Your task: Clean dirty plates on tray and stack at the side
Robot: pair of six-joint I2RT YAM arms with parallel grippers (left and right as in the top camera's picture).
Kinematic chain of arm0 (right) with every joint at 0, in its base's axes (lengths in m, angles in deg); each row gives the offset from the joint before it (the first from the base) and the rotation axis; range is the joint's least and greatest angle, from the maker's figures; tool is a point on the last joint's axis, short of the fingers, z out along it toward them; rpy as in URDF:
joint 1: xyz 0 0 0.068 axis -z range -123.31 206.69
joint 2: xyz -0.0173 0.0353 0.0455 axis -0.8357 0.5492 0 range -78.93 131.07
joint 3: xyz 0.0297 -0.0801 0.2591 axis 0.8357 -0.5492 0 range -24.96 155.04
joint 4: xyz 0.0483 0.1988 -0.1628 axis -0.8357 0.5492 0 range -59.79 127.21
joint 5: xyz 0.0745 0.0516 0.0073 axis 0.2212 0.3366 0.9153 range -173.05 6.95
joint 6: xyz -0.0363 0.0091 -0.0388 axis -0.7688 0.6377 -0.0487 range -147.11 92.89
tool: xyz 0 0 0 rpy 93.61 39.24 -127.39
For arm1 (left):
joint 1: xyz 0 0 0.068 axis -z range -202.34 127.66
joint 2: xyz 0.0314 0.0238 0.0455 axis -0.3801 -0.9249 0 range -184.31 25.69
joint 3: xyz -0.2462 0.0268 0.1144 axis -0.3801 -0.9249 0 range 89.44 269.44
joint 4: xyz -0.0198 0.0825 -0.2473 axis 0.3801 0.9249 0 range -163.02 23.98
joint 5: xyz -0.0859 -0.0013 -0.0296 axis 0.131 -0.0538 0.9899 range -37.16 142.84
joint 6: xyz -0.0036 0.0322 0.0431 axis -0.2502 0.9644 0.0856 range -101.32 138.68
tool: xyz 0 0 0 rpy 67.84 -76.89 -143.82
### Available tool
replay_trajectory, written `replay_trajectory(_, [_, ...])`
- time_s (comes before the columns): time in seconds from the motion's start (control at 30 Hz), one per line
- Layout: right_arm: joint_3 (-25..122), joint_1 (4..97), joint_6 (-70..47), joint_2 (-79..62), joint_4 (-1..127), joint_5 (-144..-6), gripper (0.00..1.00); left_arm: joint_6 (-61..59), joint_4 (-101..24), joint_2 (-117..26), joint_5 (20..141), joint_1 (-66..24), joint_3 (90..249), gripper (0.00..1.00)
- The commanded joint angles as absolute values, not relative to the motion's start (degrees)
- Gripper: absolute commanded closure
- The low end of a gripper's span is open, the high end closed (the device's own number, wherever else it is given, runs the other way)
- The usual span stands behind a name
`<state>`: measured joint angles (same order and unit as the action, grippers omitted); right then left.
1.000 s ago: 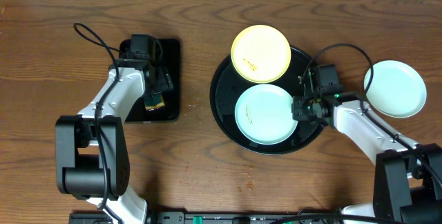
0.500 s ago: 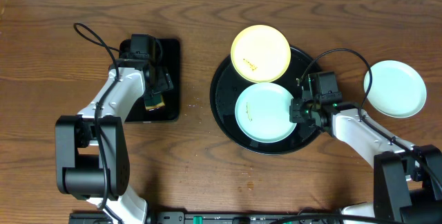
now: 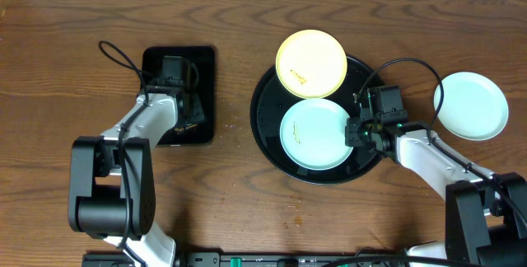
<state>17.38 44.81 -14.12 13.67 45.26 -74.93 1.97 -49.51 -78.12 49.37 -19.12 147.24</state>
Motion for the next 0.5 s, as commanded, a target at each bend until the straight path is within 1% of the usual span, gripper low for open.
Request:
replay_trajectory(0.0, [16.27, 44.33, -14.31, 13.97, 45.15, -75.07, 0.99, 2.34, -51.15, -78.50, 47.69, -19.16, 144.77, 0.69])
replay_trajectory(0.03, [16.27, 44.33, -14.31, 13.97, 45.15, -75.07, 0.99, 2.34, -51.28, -78.50, 47.67, -19.16, 144.68, 0.74])
replay_trajectory(0.07, [16.27, 44.33, -14.31, 13.97, 45.15, -75.07, 0.99, 2.37, -51.37, -78.47, 47.67, -19.16, 144.68, 0.75])
replay_trajectory(0.1, [16.27, 44.33, -14.31, 13.97, 45.15, -75.07, 0.99, 2.37, -51.54, -78.43, 47.67, -19.16, 144.70, 0.73])
replay_trajectory(0.13, [16.27, 44.33, -14.31, 13.97, 45.15, -75.07, 0.99, 2.37, -51.54, -78.39, 47.67, -19.16, 144.75, 0.53])
replay_trajectory(0.17, [16.27, 44.33, -14.31, 13.97, 45.15, -75.07, 0.99, 2.37, -51.54, -78.41, 47.67, -19.16, 144.75, 0.30])
replay_trajectory(0.2, [16.27, 44.33, -14.31, 13.97, 45.15, -75.07, 0.99, 2.37, -51.52, -78.41, 47.67, -19.16, 144.75, 0.25])
replay_trajectory(0.23, [16.27, 44.33, -14.31, 13.97, 45.15, -75.07, 0.99, 2.37, -51.54, -78.41, 47.67, -19.16, 144.75, 0.25])
replay_trajectory(0.27, [16.27, 44.33, -14.31, 13.97, 45.13, -75.07, 0.99, 2.39, -51.74, -78.41, 47.63, -19.16, 144.75, 0.33])
replay_trajectory(0.3, [16.27, 44.33, -14.31, 13.97, 45.13, -75.07, 0.99, 2.41, -52.37, -78.41, 47.56, -19.18, 144.75, 0.39])
replay_trajectory(0.33, [16.27, 44.33, -14.29, 13.97, 45.13, -75.04, 0.99, 2.41, -53.38, -78.41, 47.23, -19.18, 144.75, 0.41])
replay_trajectory(0.37, [16.27, 44.33, -14.29, 13.97, 45.13, -75.04, 0.99, 2.48, -54.65, -78.41, 47.19, -19.16, 144.75, 0.41])
replay_trajectory(0.43, [16.27, 44.33, -14.31, 13.97, 45.15, -75.07, 0.98, 2.56, -57.40, -78.41, 47.23, -19.16, 144.73, 0.36])
replay_trajectory(0.47, [16.27, 44.33, -14.31, 13.97, 45.17, -75.07, 0.98, 2.56, -58.30, -78.43, 47.23, -19.16, 144.73, 0.37])
